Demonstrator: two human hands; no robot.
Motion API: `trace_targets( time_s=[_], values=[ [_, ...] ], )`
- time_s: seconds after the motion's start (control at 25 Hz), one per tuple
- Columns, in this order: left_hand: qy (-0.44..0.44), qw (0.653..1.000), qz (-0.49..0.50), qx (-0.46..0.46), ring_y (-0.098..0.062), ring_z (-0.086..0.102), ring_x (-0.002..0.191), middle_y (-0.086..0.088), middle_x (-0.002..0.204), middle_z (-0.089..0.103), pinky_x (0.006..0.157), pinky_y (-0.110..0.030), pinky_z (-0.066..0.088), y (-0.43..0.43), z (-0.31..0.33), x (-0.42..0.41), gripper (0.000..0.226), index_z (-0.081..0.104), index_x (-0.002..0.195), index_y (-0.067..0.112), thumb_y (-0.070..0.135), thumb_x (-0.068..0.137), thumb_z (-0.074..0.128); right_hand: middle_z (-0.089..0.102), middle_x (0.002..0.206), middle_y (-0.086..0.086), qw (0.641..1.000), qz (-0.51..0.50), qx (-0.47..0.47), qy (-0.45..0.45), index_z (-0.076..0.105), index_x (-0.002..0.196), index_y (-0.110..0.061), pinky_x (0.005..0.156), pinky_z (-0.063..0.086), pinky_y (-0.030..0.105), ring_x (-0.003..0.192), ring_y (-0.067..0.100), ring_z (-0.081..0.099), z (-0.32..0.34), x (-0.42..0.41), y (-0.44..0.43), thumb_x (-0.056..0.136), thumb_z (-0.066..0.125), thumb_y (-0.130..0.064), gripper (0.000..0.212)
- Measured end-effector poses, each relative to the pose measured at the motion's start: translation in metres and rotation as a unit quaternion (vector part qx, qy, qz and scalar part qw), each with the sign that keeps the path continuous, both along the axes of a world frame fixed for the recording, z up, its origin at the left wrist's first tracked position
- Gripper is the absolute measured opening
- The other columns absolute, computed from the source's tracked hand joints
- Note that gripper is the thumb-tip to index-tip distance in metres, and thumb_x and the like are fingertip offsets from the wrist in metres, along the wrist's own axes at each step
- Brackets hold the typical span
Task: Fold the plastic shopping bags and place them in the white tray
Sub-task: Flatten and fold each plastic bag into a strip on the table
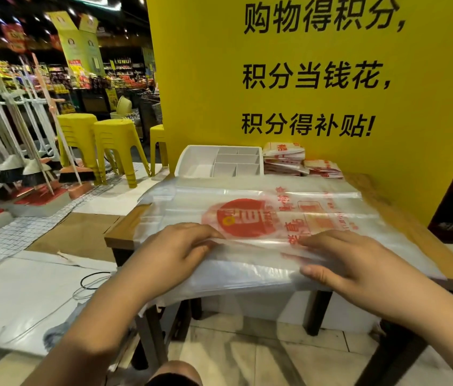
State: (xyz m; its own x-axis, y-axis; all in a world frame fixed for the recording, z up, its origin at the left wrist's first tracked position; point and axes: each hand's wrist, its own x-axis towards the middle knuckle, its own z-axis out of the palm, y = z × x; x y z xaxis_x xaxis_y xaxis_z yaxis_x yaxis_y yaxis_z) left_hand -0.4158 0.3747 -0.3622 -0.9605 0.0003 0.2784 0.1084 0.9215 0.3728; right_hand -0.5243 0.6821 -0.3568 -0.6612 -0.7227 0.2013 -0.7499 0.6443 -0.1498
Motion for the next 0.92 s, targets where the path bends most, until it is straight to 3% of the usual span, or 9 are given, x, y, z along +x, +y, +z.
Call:
trace_targets(
  time_s=[0.2, 0.24, 0.36, 0.48, 0.6, 0.64, 0.76, 0.84, 0.92],
  values=[
    [0.001, 1.0, 0.025, -0.009, -0.008, 0.06, 0.108, 0.019, 0.117, 0.067, 0.091, -0.038, 0.051, 0.0, 0.008, -0.003, 0.025, 0.063, 0.12, 0.042, 0.032, 0.1, 0.051, 0.06, 0.129, -0.017, 1.0, -0.011, 0.0, 0.014, 0.054, 0.134, -0.038, 0.096, 0.049, 0.033, 0.116, 0.009, 0.058, 0.017, 0.001, -0.01, 0.076, 0.008, -0.091, 0.09],
    [0.009, 0.999, 0.031, -0.017, -0.01, 0.06, 0.109, 0.017, 0.119, 0.067, 0.092, -0.037, 0.05, 0.005, 0.009, -0.003, 0.027, 0.062, 0.122, 0.041, 0.032, 0.1, 0.051, 0.062, 0.127, -0.015, 0.999, -0.001, -0.002, 0.037, 0.054, 0.133, -0.038, 0.093, 0.05, 0.035, 0.114, 0.012, 0.06, 0.018, 0.007, -0.019, 0.082, 0.018, -0.086, 0.079],
    [0.081, 0.995, 0.044, -0.029, -0.013, 0.059, 0.112, 0.014, 0.121, 0.067, 0.092, -0.036, 0.049, 0.017, 0.008, -0.001, 0.032, 0.063, 0.126, 0.04, 0.026, 0.099, 0.054, 0.067, 0.114, -0.008, 0.994, 0.036, -0.009, 0.107, 0.054, 0.128, -0.036, 0.075, 0.05, 0.036, 0.101, 0.023, 0.064, 0.015, 0.018, -0.057, 0.094, 0.049, -0.046, 0.036],
    [0.091, 0.994, 0.048, -0.028, -0.012, 0.057, 0.114, 0.015, 0.12, 0.067, 0.095, -0.032, 0.044, 0.017, 0.0, 0.0, 0.036, 0.064, 0.125, 0.038, 0.028, 0.094, 0.051, 0.065, 0.106, 0.0, 0.993, 0.016, 0.007, 0.114, 0.054, 0.122, -0.029, 0.062, 0.037, 0.033, 0.094, 0.031, 0.063, 0.016, 0.018, -0.088, 0.092, 0.053, -0.024, 0.03],
    [0.108, 0.99, 0.088, -0.036, -0.013, 0.043, 0.133, 0.011, 0.138, 0.055, 0.114, -0.031, 0.021, 0.013, -0.01, 0.008, 0.048, 0.055, 0.136, 0.035, 0.022, 0.09, 0.057, 0.065, 0.103, 0.001, 0.996, -0.011, 0.011, 0.092, 0.057, 0.112, -0.028, 0.064, 0.035, 0.032, 0.095, 0.033, 0.062, 0.024, 0.016, -0.091, 0.089, 0.055, -0.02, 0.025],
    [0.148, 0.982, 0.11, -0.032, -0.016, 0.037, 0.138, 0.007, 0.145, 0.048, 0.118, -0.038, 0.018, 0.015, -0.01, 0.014, 0.053, 0.049, 0.141, 0.033, 0.022, 0.09, 0.06, 0.066, 0.103, 0.002, 0.997, -0.021, -0.004, 0.077, 0.059, 0.112, -0.028, 0.064, 0.038, 0.031, 0.096, 0.032, 0.062, 0.028, 0.013, -0.091, 0.089, 0.055, -0.019, 0.025],
    [0.287, 0.949, 0.132, 0.021, -0.025, 0.032, 0.141, 0.001, 0.15, 0.038, 0.114, -0.056, 0.03, 0.052, -0.004, 0.035, 0.05, 0.045, 0.14, 0.027, 0.027, 0.093, 0.06, 0.07, 0.108, 0.003, 0.994, -0.032, -0.096, 0.036, 0.064, 0.117, -0.029, 0.077, 0.055, 0.039, 0.099, 0.028, 0.065, 0.053, 0.006, -0.098, 0.087, 0.052, -0.013, 0.037],
    [0.317, 0.944, 0.088, 0.034, -0.024, 0.037, 0.137, 0.004, 0.144, 0.041, 0.11, -0.054, 0.036, 0.087, -0.002, 0.042, 0.041, 0.049, 0.131, 0.029, 0.032, 0.092, 0.058, 0.072, 0.11, 0.0, 0.985, -0.03, -0.165, 0.024, 0.066, 0.118, -0.027, 0.082, 0.057, 0.042, 0.098, 0.021, 0.066, 0.078, 0.003, -0.105, 0.087, 0.054, -0.01, 0.037],
    [0.274, 0.958, 0.06, 0.063, -0.015, 0.037, 0.135, 0.01, 0.143, 0.037, 0.111, -0.044, 0.039, 0.112, 0.0, 0.035, 0.045, 0.044, 0.134, 0.032, 0.046, 0.092, 0.055, 0.074, 0.101, -0.001, 0.97, -0.03, -0.238, -0.031, 0.068, 0.115, -0.023, 0.075, 0.059, 0.039, 0.087, 0.018, 0.069, 0.107, 0.002, -0.111, 0.089, 0.057, -0.009, 0.031]
  ],
)
